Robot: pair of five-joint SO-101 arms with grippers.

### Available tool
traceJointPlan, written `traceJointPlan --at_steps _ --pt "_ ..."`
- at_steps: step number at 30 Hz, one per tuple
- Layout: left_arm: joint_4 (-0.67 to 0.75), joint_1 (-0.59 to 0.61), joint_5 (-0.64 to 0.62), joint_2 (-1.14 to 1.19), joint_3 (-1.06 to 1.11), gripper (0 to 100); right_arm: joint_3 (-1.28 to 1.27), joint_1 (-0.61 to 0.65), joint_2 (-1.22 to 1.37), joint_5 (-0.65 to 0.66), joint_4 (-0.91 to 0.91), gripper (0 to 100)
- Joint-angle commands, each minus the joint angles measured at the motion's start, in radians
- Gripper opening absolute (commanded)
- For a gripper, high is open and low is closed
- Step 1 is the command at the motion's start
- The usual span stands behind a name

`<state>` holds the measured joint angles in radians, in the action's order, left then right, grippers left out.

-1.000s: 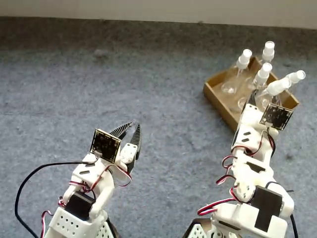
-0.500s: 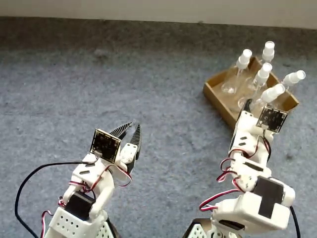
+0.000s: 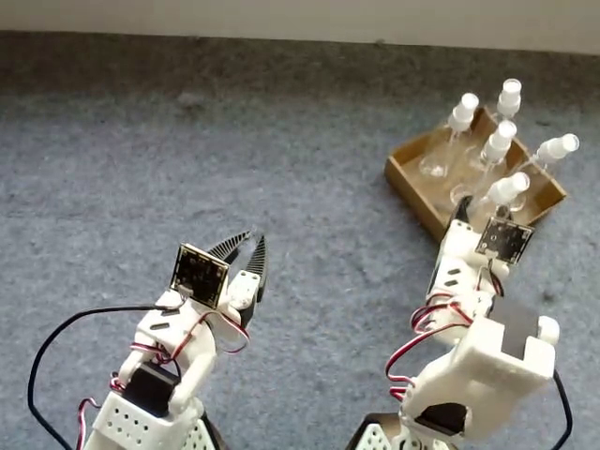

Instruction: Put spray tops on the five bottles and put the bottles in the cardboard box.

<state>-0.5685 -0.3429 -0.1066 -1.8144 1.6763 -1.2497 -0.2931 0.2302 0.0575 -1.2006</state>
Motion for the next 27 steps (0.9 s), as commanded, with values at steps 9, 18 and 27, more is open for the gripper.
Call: traceJointPlan --at_steps 9,18,27 --pt "-0.003 0.008 0.005 -0.007 0.018 0 0.015 0.008 0.056 0.012 -0.008 3.1" --pt "-0.003 0.008 0.005 -0.007 0.018 0 0.013 0.012 0.079 0.006 -0.008 12.4" --pt "-0.003 0.008 0.005 -0.007 0.018 0 0.015 0.012 0.076 0.014 -0.008 14.3"
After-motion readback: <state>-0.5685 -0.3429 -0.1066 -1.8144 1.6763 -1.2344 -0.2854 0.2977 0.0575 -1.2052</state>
